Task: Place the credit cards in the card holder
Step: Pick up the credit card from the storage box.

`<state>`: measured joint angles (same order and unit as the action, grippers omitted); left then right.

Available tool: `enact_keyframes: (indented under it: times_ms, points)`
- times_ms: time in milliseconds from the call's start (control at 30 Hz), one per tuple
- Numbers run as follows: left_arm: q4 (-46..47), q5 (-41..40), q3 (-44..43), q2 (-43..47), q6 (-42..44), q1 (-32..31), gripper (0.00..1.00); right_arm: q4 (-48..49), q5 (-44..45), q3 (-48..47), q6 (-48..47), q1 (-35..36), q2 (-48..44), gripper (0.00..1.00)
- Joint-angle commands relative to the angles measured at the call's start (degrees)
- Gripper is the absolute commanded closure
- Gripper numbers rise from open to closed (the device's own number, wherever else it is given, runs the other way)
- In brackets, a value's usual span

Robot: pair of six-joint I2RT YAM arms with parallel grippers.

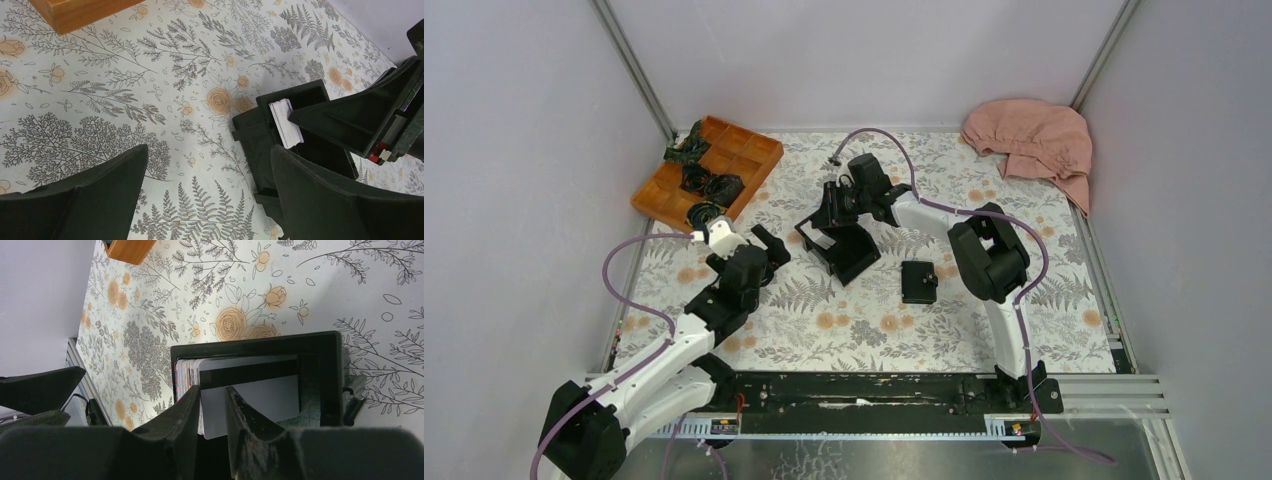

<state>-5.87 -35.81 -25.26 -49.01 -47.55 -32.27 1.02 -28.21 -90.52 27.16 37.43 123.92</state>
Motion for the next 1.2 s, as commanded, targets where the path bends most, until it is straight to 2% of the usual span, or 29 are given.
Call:
enact_keyframes:
  times_ms: [0,300,500,1167]
  points:
    - [3.9,0.0,0.7,-0.4,-0.7,-0.3,0.00,0.8,-1.7,1.1,0.7,-0.1,-1.8,0.70]
    - [4.2,0.5,0.6,-0.6,-0.7,-0.3,0.00,0.7,-1.9,1.5,1.1,-0.1,-3.7,0.71]
    - [4.2,0.6,0.6,-0.6,-0.6,-0.3,0.00,1.0,-2.3,1.8,1.6,-0.1,-4.2,0.76]
    - [4.2,0.7,0.4,-0.3,-0.5,-0.3,0.00,1.1,-2.7,1.9,1.9,-0.1,-6.0,0.79]
